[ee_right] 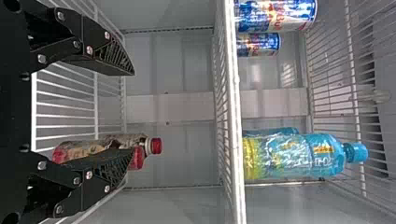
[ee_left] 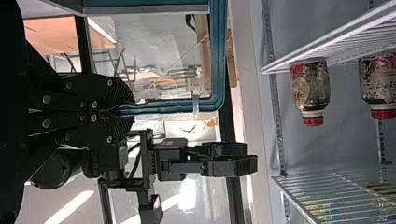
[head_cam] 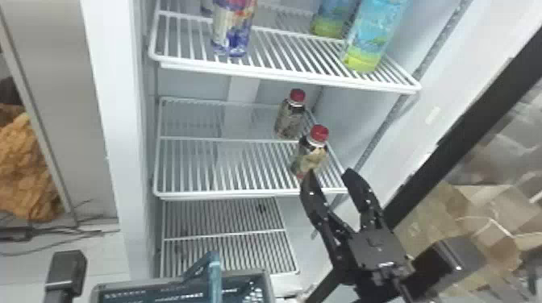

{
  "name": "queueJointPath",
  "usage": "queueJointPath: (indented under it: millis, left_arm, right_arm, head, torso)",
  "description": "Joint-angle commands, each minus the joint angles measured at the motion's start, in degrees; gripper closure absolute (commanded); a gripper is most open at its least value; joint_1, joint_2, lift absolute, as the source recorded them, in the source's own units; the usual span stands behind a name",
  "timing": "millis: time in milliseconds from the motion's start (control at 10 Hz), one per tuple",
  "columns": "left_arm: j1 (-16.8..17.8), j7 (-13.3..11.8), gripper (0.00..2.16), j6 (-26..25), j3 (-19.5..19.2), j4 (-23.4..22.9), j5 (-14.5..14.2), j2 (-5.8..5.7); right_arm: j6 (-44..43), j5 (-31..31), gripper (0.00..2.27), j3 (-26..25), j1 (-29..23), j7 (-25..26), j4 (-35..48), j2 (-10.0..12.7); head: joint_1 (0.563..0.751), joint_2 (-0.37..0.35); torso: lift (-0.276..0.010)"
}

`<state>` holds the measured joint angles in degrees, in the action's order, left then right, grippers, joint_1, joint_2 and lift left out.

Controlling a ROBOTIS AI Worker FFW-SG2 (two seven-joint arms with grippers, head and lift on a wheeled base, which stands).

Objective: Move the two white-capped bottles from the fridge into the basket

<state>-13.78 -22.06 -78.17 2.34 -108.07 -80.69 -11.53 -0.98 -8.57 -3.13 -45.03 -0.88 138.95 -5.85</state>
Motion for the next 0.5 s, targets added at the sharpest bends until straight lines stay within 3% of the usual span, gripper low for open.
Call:
queueJointPath:
  millis: [0,400]
  left_arm:
    - [0.0,0.0,1.15,0.0,0.2,0.0,-0.1,-0.07]
    - [0.1,0.0,1.15,0.0,0.3,0.0,-0.1,-0.15]
  right_arm:
    - [0.0,-0.1,0.51,-1.0,-1.2,0.0,1.0,0.7]
    - [-0.3,-0.3,0.51,-1.0,-1.9,0.0,1.7,0.8]
  head:
    - [0.695,-0.350]
    - [0.695,-0.350]
  torso:
    - [-0.260]
    - [-0.260]
